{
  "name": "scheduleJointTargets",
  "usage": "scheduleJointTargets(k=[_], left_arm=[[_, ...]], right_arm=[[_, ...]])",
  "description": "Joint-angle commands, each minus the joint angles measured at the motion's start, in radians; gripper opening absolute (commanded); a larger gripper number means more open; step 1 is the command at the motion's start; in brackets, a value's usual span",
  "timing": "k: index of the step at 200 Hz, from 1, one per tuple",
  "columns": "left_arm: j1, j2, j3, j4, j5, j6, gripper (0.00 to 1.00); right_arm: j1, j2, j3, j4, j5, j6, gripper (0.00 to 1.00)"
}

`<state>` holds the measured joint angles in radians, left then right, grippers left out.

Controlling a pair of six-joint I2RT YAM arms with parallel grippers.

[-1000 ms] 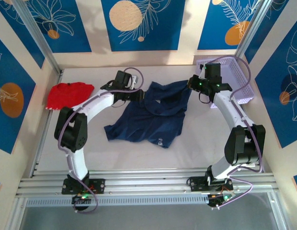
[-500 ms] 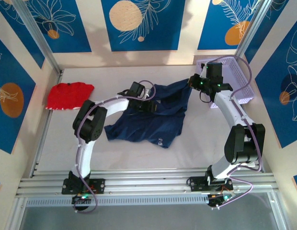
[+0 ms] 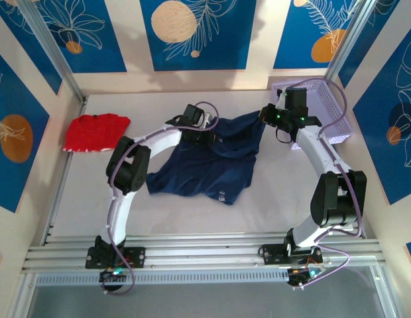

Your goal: Fold the inside-out t-shirt

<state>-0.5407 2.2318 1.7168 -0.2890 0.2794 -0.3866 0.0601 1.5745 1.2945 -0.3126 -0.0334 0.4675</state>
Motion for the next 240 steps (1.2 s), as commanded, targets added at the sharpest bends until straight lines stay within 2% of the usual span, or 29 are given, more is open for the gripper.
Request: scheduleJointTargets(k=[1,13,31,49,65,106,131,160,187,211,240], left_arm=[[0.031,-0.083,0.036,-0.07,-0.012,0.058,0.04],[0.057,-0.194,-0.004,-0.073,-0.009,0.078,0.0],[0.099,-0.409,-0.103,-0.047,-0.006,0.089,0.0],[0.136,-0.63,-0.194,-0.001,-0.017,0.091,0.0],[0.144,-0.78,-0.205,-0.01,-0.058,0.12,0.0],[0.137,-1.016,-0.123,-0.074,-0.064,0.142,0.0],[0.134,-1.114,-0.12,-0.135,-0.168,0.166,0.0],[0.139,-1.104,-0.151,-0.177,-0.337,0.204,0.0],[0.185,-0.941,-0.112,-0.154,-0.384,0.219,0.0],[0.243,-0.745,0.107,-0.175,-0.34,0.21,0.0],[0.262,-0.552,0.51,-0.255,-0.285,0.216,0.0]], right_arm=[[-0.013,-0.061,0.06,-0.071,0.01,-0.053,0.0],[-0.022,-0.11,0.078,-0.098,0.021,-0.066,0.0],[-0.028,-0.21,0.097,-0.118,0.023,-0.076,0.0],[-0.025,-0.323,0.103,-0.098,-0.015,-0.069,0.0],[-0.003,-0.43,0.101,-0.053,-0.033,-0.058,0.0],[0.085,-0.628,0.192,-0.04,0.007,-0.065,0.0],[0.136,-0.688,0.242,-0.083,0.029,-0.075,0.0],[0.164,-0.702,0.209,-0.079,0.077,-0.088,0.0],[0.163,-0.604,0.163,0.007,0.168,-0.124,0.0],[0.125,-0.433,0.246,0.118,0.192,-0.139,0.0],[0.072,-0.263,0.446,0.176,0.141,-0.098,0.0]])
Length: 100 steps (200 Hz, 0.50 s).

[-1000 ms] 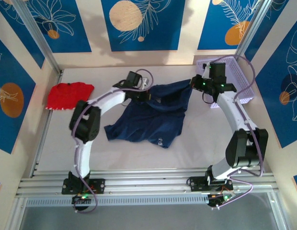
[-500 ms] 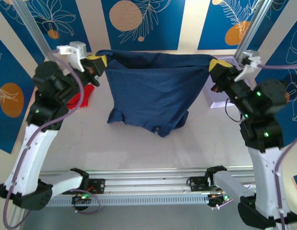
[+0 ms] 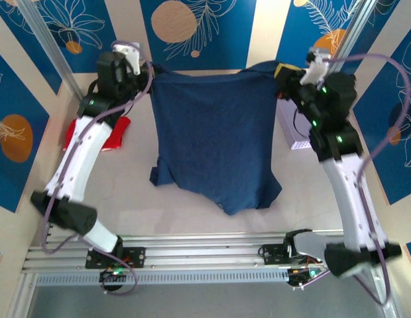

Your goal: Fold the inside-out t-shirt

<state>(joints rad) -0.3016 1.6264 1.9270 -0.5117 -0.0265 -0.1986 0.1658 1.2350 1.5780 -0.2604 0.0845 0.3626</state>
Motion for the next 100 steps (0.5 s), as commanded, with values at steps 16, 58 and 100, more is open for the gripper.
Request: scheduleJointTargets(k=[16,58,100], left_arm=[[0.023,0.135,0.529,-0.086,0.029,0.035,0.0],[0.024,0.153,0.755,-0.12,0.074,0.053,0.0],[0.024,-0.098,0.236,-0.049,0.167,0.032,0.0]], right_arm=[[-0.034,0.132,0.282,0.12,0.001,0.008,0.0],[-0.032,0.181,0.46,0.064,-0.062,0.022,0.0],[-0.034,0.089,0.26,-0.003,-0.086,0.036,0.0]])
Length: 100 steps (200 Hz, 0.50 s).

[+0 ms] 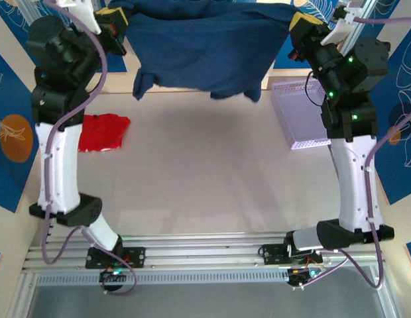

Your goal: Fold the inside-out t-shirt

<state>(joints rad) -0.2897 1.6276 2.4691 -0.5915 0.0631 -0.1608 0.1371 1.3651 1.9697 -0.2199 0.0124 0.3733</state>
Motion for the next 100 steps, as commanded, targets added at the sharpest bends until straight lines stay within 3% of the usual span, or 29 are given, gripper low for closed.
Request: scheduleJointTargets(k=[1,31,56,70,80,100], left_arm=[[0.012,-0.11,-0.329,0.04,0.082,-0.01,0.0],[-0.016,-0.358,-1.029,0.305,0.193,-0.168,0.01],[-0.163,-0.44,-1.477,0.404,0.202,-0.24,0.05],[-0.27,-0.433,-1.652,0.473,0.178,-0.282,0.15],[-0.334,-0.406,-1.738,0.526,0.169,-0.304,0.3],[-0.401,-0.344,-1.78,0.501,0.136,-0.301,0.44]], right_arm=[[-0.005,-0.045,-0.144,-0.045,-0.014,0.027,0.0],[-0.004,-0.2,-0.556,-0.09,0.019,0.098,0.0],[-0.019,-0.336,-0.929,-0.142,0.107,0.158,0.02],[-0.032,-0.364,-1.087,-0.156,0.133,0.177,0.05],[-0.042,-0.361,-1.164,-0.165,0.144,0.183,0.15],[-0.059,-0.344,-1.247,-0.175,0.115,0.178,0.33]])
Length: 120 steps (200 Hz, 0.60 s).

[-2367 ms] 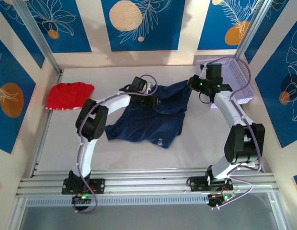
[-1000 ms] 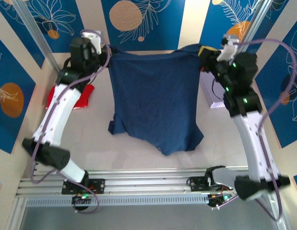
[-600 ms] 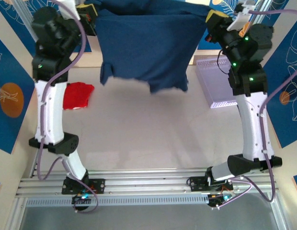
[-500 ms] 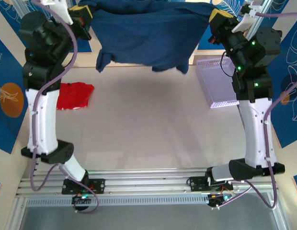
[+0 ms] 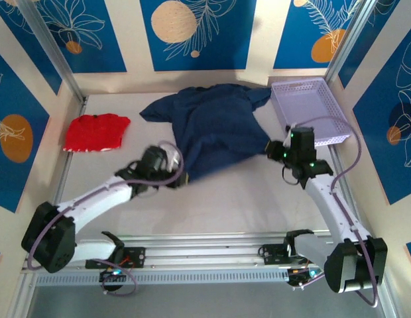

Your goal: Fold the inside-out t-shirt

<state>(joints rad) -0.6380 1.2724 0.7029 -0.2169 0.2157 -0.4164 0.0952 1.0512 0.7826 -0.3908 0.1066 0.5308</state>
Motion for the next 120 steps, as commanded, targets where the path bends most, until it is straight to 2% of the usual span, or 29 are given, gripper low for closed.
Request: scheduleJointTargets(k=[1,11,36,58,84,120], left_arm=[[-0.056,0.014,-0.013,0.122,-0.019,-0.041,0.45],[-0.086,0.025,-0.002,0.083,-0.078,-0.003,0.5],[-0.181,0.071,0.06,0.044,-0.204,0.126,0.56],[-0.238,0.199,0.165,0.068,-0.227,0.268,0.59],[-0.223,0.392,0.359,0.046,-0.347,0.412,0.59],[-0.128,0.628,0.606,-0.022,-0.357,0.523,0.58]], right_arm=[[-0.018,-0.03,-0.061,-0.005,0.02,0.02,0.34],[-0.017,-0.032,-0.079,-0.015,0.017,0.012,0.41],[-0.01,-0.052,-0.107,-0.011,-0.054,0.0,0.46],[0.006,-0.04,-0.105,0.026,-0.117,-0.002,0.5],[0.017,0.016,-0.065,0.04,-0.136,-0.01,0.53],[0.025,0.036,-0.051,0.038,-0.136,-0.024,0.53]])
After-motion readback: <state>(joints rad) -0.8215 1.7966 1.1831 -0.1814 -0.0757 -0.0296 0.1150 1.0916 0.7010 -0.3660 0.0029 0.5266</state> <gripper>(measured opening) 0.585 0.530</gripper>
